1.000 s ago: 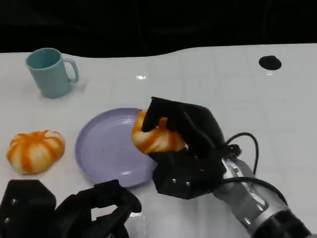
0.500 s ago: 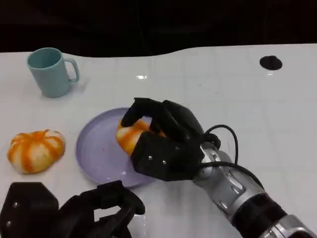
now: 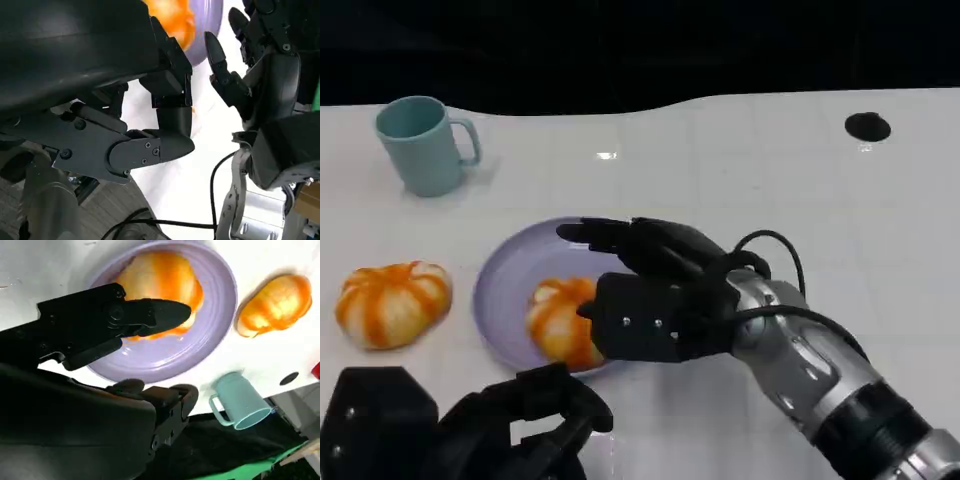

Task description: Grasp the bread from the table and place it into the plate.

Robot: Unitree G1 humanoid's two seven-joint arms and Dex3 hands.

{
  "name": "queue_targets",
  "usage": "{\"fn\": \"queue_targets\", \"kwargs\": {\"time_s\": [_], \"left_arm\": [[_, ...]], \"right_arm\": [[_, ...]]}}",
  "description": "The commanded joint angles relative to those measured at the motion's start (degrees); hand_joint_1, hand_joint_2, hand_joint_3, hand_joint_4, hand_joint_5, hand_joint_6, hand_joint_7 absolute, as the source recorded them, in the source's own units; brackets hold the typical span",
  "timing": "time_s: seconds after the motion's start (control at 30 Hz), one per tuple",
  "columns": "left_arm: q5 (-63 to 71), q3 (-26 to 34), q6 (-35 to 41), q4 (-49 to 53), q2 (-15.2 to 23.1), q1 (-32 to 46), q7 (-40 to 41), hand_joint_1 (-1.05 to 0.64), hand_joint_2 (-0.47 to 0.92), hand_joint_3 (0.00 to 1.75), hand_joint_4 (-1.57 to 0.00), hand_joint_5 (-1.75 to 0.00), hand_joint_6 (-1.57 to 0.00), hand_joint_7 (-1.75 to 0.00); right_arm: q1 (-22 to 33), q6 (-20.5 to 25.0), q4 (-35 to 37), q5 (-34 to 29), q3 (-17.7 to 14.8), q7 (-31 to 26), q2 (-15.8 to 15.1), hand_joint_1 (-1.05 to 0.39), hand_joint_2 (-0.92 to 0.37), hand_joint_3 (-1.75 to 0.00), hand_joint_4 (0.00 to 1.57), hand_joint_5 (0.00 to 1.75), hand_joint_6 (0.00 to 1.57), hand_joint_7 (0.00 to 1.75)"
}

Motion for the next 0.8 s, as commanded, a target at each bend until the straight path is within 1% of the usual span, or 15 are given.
{"fn": "queue_targets", "kwargs": {"time_s": [0.03, 0.27, 0.43, 0.53, 0.6, 0.67, 0.7, 0.73, 0.8], "left_arm": [[0.2, 0.5, -0.4, 0.3, 0.5, 0.1, 0.3, -0.38, 0.89, 0.62, -0.69, -1.75, -0.63, -1.44], [0.3, 0.6, -0.9, 0.6, 0.6, 0.1, 0.0, -0.38, 0.89, 0.64, -0.68, -1.75, -0.63, -1.44], [0.4, 0.7, -0.6, 0.9, 0.6, -0.2, 0.3, -0.37, 0.88, 0.66, -0.68, -1.75, -0.62, -1.46], [0.6, 0.8, -0.9, 1.3, 0.7, -0.3, 0.3, -0.37, 0.89, 0.66, -0.68, -1.75, -0.61, -1.46], [0.8, 0.7, -1.0, 1.5, 0.8, -0.5, 0.3, -0.38, 0.91, 0.61, -0.67, -1.75, -0.61, -1.45], [0.6, 0.9, -0.8, 1.7, 0.7, -0.7, 0.3, -0.38, 0.92, 0.6, -0.67, -1.75, -0.61, -1.46], [0.6, 0.9, -0.9, 1.8, 0.7, -0.8, 0.3, -0.38, 0.91, 0.59, -0.67, -1.75, -0.62, -1.46], [0.7, 0.9, -1.1, 2.0, 0.7, -0.8, 0.2, -0.38, 0.91, 0.59, -0.67, -1.75, -0.62, -1.46], [0.6, 0.9, -1.0, 2.1, 0.8, -0.8, 0.1, -0.38, 0.91, 0.58, -0.67, -1.75, -0.62, -1.46]], "right_arm": [[2.8, 1.6, -6.7, 0.8, -0.3, 2.5, -2.6, -0.73, -0.92, -0.39, 0.01, 0.31, 0.2, 0.01], [10.7, 1.8, -20.5, 3.8, -3.2, 5.0, -7.2, -0.69, -0.92, -0.38, 0.1, 0.37, 0.27, 0.04], [17.8, 2.5, -30.7, 9.7, -6.6, 7.8, -9.9, -0.65, -0.92, -0.35, 0.21, 0.45, 0.36, 0.08], [22.0, 1.8, -35.7, 12.4, -8.5, 8.0, -11.2, -0.62, -0.92, -0.32, 0.27, 0.51, 0.41, 0.1], [24.8, 0.4, -38.4, 14.6, -9.8, 8.1, -12.1, -0.6, -0.92, -0.3, 0.3, 0.54, 0.44, 0.11], [27.3, -1.7, -40.1, 16.8, -10.9, 7.7, -12.6, -0.55, -0.92, -0.28, 0.28, 0.67, 0.49, 0.12], [28.7, -2.9, -40.7, 17.9, -11.6, 7.5, -12.8, -0.52, -0.92, -0.26, 0.29, 0.81, 0.53, 0.14], [29.9, -3.5, -41.2, 19.2, -12.1, 7.6, -12.8, -0.5, -0.92, -0.25, 0.29, 0.91, 0.56, 0.16], [32.4, -5.2, -42.0, 21.5, -13.3, 7.5, -13.2, -0.43, -0.92, -0.21, 0.31, 1.04, 0.62, 0.2]]}}
